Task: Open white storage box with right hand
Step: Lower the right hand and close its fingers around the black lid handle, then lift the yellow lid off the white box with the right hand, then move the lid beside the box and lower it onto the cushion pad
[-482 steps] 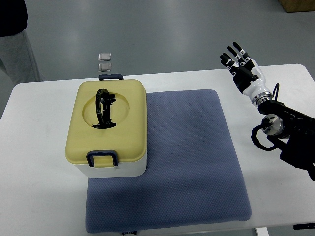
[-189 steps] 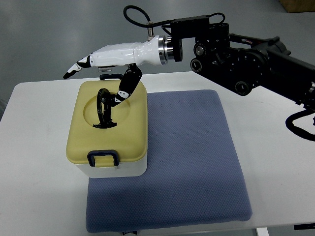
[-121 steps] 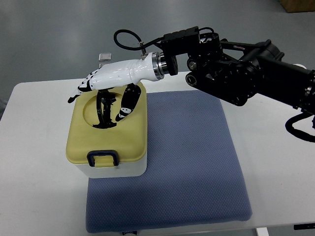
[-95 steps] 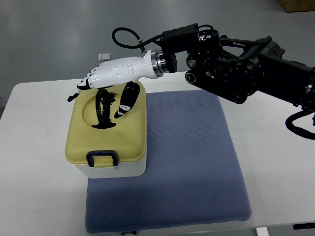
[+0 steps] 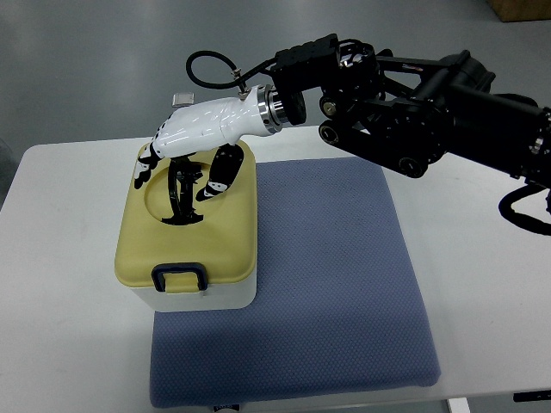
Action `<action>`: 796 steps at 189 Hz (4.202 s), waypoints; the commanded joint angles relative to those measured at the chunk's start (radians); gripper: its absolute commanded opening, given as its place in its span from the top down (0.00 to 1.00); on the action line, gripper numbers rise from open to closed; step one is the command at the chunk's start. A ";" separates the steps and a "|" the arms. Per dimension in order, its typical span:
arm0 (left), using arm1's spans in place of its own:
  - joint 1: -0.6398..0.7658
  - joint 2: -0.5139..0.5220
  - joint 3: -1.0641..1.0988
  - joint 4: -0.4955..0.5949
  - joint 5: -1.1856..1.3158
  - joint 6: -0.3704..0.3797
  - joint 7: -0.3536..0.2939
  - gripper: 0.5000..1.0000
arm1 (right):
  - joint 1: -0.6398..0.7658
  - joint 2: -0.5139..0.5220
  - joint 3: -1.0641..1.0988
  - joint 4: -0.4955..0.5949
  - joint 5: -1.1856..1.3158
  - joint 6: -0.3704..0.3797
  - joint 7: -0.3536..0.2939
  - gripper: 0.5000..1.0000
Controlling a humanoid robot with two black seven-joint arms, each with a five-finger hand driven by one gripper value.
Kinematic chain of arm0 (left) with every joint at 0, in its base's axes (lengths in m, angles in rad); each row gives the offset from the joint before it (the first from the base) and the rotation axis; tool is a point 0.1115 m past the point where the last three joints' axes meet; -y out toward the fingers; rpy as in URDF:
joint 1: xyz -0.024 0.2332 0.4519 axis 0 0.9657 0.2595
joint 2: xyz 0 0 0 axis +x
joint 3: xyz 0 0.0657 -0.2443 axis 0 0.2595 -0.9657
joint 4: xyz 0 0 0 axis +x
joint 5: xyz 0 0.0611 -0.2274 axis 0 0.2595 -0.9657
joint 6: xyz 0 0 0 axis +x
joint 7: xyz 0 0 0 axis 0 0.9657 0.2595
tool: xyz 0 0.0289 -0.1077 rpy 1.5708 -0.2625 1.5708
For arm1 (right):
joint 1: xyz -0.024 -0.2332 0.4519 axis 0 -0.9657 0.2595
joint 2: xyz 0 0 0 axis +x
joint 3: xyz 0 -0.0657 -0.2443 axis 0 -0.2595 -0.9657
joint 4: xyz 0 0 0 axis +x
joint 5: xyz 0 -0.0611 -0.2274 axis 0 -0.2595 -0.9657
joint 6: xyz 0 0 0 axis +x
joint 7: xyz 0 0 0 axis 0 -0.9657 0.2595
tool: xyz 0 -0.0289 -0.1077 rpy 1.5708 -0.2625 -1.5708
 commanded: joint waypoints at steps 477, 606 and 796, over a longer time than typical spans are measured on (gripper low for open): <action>0.000 0.000 0.001 0.000 0.000 0.000 0.000 0.00 | 0.011 -0.137 0.130 -0.105 0.035 -0.007 0.000 1.00; 0.000 0.000 -0.001 0.000 0.000 0.000 0.000 0.00 | -0.186 -0.322 0.108 -0.262 0.092 -0.027 0.000 1.00; 0.000 0.000 -0.001 0.000 0.000 0.000 0.000 0.00 | -0.302 -0.193 -0.086 -0.242 0.081 -0.157 0.000 1.00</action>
